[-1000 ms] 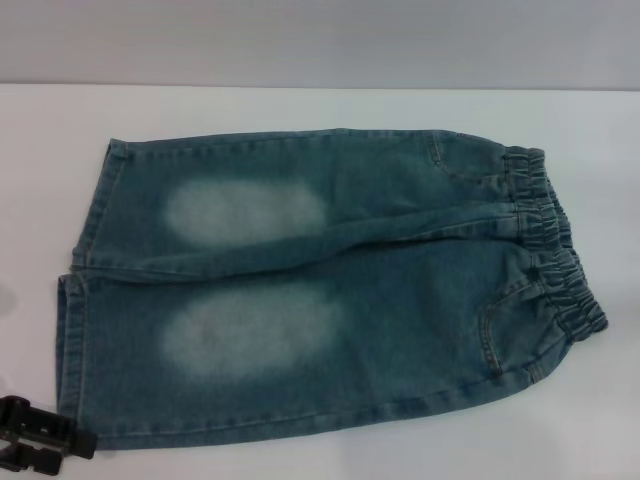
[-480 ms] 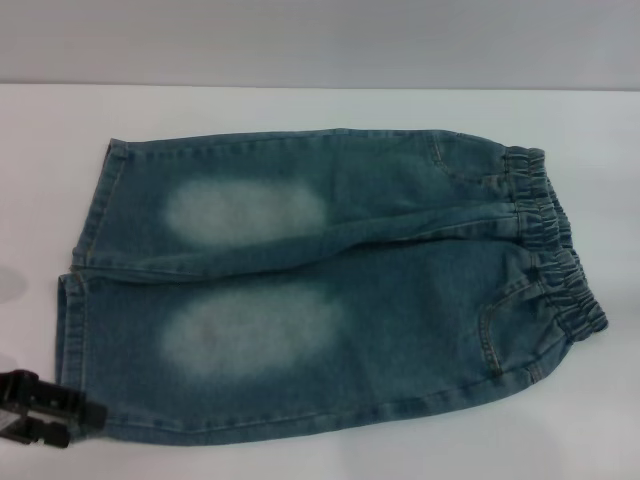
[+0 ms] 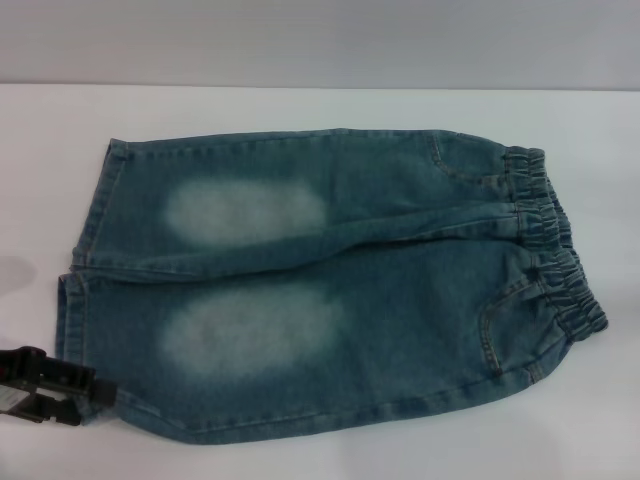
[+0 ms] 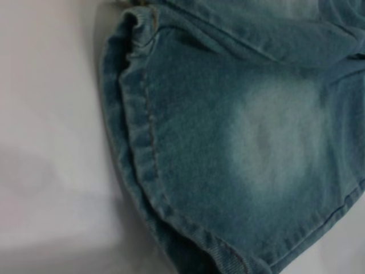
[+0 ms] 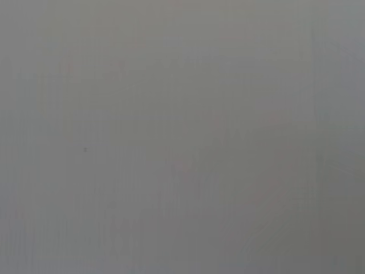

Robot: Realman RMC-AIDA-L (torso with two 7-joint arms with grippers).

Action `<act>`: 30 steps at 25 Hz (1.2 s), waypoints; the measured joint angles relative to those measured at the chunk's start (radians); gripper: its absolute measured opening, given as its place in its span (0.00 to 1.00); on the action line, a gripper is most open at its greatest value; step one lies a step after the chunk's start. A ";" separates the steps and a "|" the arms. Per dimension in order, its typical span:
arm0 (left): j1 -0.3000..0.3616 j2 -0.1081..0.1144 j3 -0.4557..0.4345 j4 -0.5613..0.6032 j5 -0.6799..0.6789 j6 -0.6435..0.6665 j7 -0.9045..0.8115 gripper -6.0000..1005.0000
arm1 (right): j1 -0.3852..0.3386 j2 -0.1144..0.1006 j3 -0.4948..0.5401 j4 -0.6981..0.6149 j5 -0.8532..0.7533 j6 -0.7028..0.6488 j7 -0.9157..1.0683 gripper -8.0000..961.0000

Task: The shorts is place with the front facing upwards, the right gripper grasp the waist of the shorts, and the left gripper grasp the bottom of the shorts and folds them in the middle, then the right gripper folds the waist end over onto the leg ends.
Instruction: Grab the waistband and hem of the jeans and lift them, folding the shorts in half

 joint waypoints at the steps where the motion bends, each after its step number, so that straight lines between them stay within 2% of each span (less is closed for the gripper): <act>1: 0.000 0.000 0.000 0.000 0.000 0.000 0.000 0.73 | 0.000 0.000 0.000 0.000 0.000 0.001 0.000 0.58; 9: -0.008 -0.002 -0.056 0.002 -0.001 0.013 0.005 0.73 | 0.003 -0.002 -0.011 0.003 -0.004 0.005 0.003 0.58; 28: 0.002 -0.005 -0.054 0.011 0.008 -0.009 0.019 0.72 | 0.006 -0.002 -0.012 0.006 -0.011 -0.002 0.008 0.58; 30: 0.004 -0.004 -0.053 0.012 0.009 -0.024 0.012 0.62 | 0.006 -0.003 -0.012 0.006 -0.011 -0.003 0.008 0.58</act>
